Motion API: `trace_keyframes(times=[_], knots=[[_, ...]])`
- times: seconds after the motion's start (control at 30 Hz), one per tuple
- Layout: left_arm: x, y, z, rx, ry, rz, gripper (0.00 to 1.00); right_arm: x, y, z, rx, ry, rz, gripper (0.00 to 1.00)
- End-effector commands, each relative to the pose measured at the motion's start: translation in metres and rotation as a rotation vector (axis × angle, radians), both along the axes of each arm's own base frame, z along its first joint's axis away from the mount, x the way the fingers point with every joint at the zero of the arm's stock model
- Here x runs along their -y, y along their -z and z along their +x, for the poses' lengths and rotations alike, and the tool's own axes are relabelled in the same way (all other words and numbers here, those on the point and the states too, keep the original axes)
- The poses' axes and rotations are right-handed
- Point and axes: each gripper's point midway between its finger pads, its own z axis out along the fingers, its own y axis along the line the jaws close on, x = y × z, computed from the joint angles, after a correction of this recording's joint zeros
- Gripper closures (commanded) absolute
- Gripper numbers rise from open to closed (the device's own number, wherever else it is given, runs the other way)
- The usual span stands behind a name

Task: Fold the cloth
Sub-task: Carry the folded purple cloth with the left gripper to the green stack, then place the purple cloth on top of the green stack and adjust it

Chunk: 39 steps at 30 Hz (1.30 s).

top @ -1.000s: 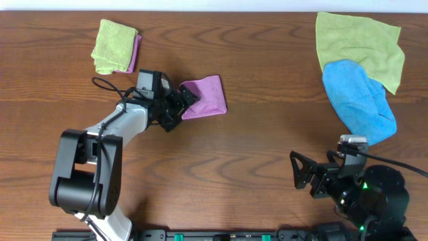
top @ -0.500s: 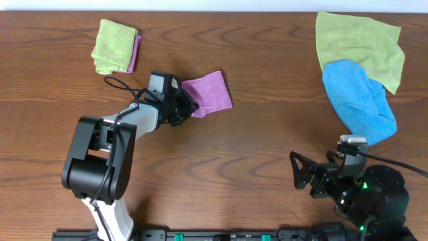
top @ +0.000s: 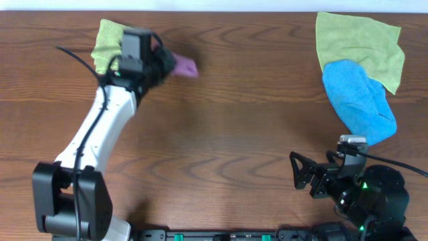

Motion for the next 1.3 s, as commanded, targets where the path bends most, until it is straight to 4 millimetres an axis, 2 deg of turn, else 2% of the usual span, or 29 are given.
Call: trace_keyframes(times=[0.0, 0.1, 0.13, 0.33, 0.6, 0.87, 1.17, 1.27], knots=[[-0.048, -0.032, 0.025, 0.090, -0.156, 0.181, 0.94, 0.000, 0.002, 0.000, -0.003, -0.003, -0.002, 0.01], [-0.071, -0.042, 0.045, 0.116, -0.228, 0.206, 0.94, 0.000, 0.002, 0.000, -0.003, -0.003, -0.002, 0.01], [-0.083, -0.042, 0.055, 0.119, -0.254, 0.213, 0.94, 0.000, 0.002, 0.000, -0.003, -0.003, -0.002, 0.01], [-0.125, -0.036, 0.095, 0.134, -0.314, 0.252, 0.94, 0.000, 0.002, 0.000, -0.003, -0.003, -0.002, 0.01], [-0.153, -0.032, 0.134, 0.184, -0.367, 0.248, 0.94, 0.000, 0.002, 0.000, -0.003, -0.003, -0.002, 0.01], [-0.160, -0.001, 0.146, 0.145, -0.369, 0.249, 0.94, 0.000, 0.002, 0.000, -0.003, -0.003, -0.002, 0.01], [-0.165, 0.025, 0.144, 0.088, -0.363, 0.297, 0.94, 0.000, 0.002, 0.000, -0.003, -0.003, -0.002, 0.01], [-0.168, 0.028, 0.143, 0.079, -0.370, 0.307, 0.94, 0.000, 0.002, 0.000, -0.003, -0.003, -0.002, 0.01]])
